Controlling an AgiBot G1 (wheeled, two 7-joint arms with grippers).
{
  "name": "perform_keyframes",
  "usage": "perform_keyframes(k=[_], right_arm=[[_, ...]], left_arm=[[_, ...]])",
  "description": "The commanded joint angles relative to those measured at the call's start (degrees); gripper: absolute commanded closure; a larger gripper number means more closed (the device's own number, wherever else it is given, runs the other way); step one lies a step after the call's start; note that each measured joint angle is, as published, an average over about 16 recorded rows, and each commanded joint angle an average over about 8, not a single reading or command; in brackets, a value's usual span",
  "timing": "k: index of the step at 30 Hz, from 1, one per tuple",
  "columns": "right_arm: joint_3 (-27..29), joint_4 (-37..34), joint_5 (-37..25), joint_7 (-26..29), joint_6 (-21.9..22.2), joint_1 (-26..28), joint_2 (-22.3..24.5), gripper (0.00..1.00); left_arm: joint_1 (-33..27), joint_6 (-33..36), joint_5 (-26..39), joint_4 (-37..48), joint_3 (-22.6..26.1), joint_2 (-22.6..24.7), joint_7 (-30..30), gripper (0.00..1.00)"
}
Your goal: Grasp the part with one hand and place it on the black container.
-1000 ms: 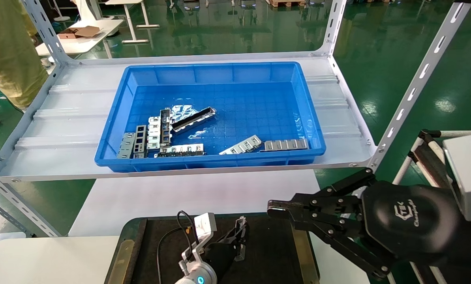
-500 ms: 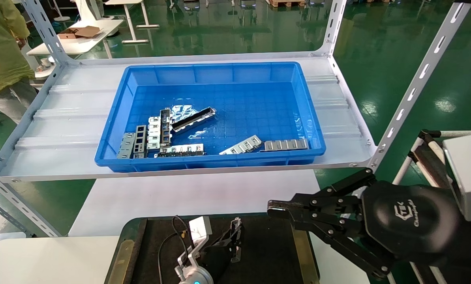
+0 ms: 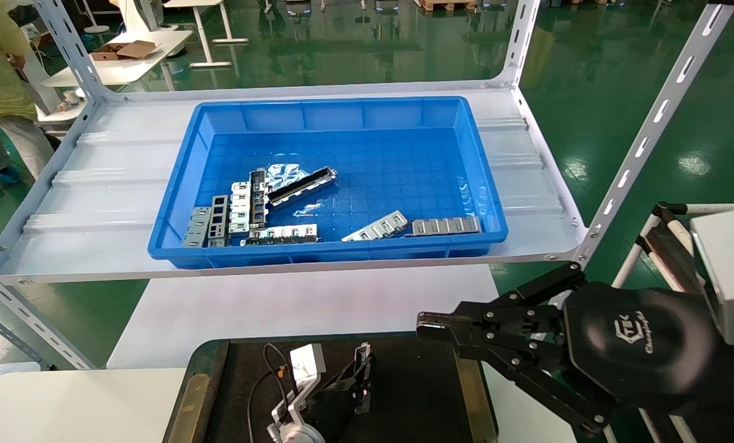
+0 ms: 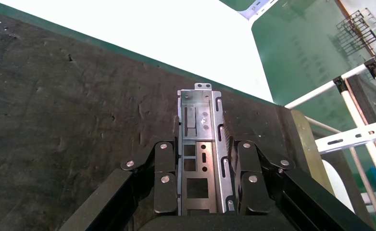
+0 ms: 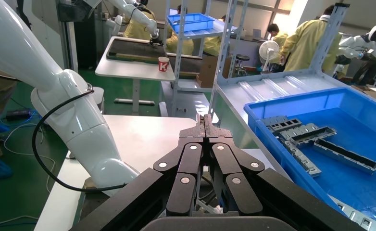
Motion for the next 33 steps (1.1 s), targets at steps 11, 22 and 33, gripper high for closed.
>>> perform_keyframes(k=[11, 22, 33], right_arm=[[-0.03, 0.0, 0.02, -0.02, 0.01, 0.01, 0.01, 0.35], [-0.07, 0.0, 0.04, -0.03, 0.03, 0.01, 0.03, 0.0], [-0.1, 0.0, 0.07, -0.05, 0.04, 0.02, 0.04, 0.0]], left_arm=[[0.05, -0.89, 2.91, 1.7, 2.18, 0.06, -5.04, 0.4], [-0.16, -1.21, 3.51, 2.33, 3.28, 0.09, -6.59, 0.0], [-1.37, -1.41, 4.73, 2.33, 4.09, 0.05, -7.04, 0.0]])
